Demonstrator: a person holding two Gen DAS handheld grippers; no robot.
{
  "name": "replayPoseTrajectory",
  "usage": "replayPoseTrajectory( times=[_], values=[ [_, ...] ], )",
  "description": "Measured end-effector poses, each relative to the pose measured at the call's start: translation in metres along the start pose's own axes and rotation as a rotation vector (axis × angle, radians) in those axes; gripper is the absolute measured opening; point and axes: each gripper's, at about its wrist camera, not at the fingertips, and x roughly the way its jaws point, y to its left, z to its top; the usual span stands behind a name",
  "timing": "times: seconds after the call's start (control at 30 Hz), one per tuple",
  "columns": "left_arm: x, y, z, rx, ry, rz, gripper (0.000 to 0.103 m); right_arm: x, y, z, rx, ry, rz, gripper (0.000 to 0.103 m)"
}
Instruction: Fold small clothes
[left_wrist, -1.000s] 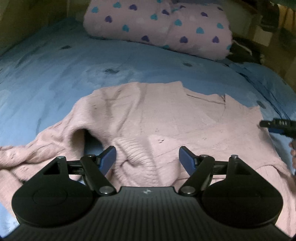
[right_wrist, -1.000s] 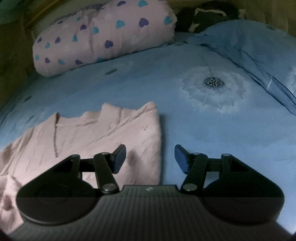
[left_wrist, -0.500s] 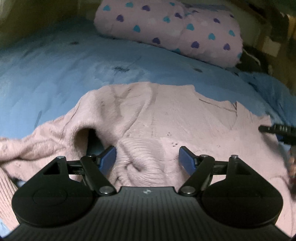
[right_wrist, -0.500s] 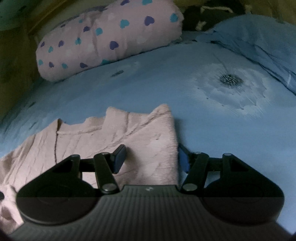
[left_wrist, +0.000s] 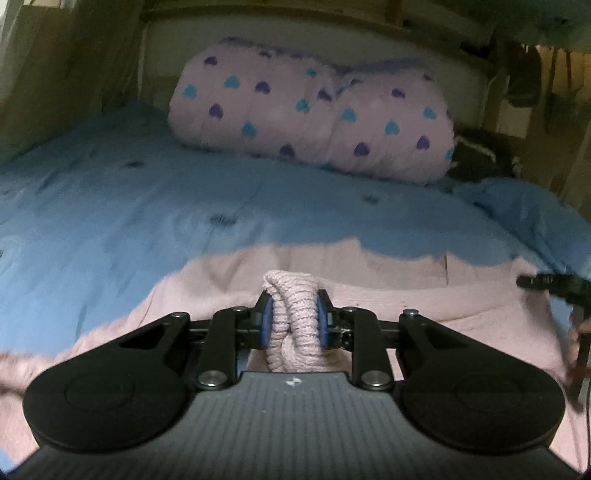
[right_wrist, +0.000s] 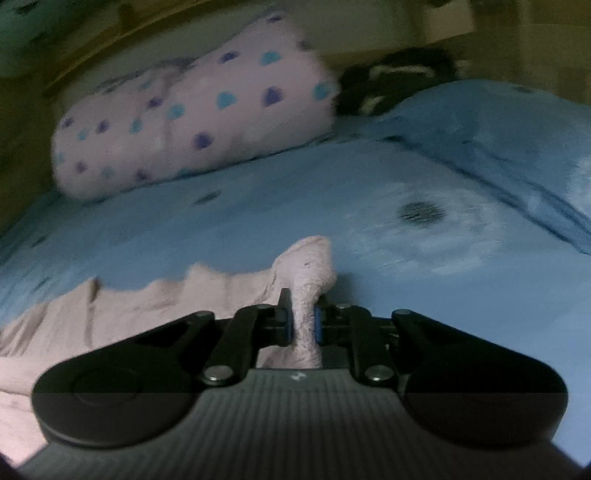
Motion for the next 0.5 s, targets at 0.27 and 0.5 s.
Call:
replayPoseTrajectory(
  times=[0.27,0.5],
  values=[
    [0.087,-0.011,0.012,0.078,0.132,0.047,0.030,0.018,-0.012,-0.008,0.036,0.077,-0.050,0.021],
    [0.098,0.001,-0.002,0.138,0.168,0.109,0.061,0.019,-0.011,-0.007,0.030,0.094,-0.074,0.038]
  ],
)
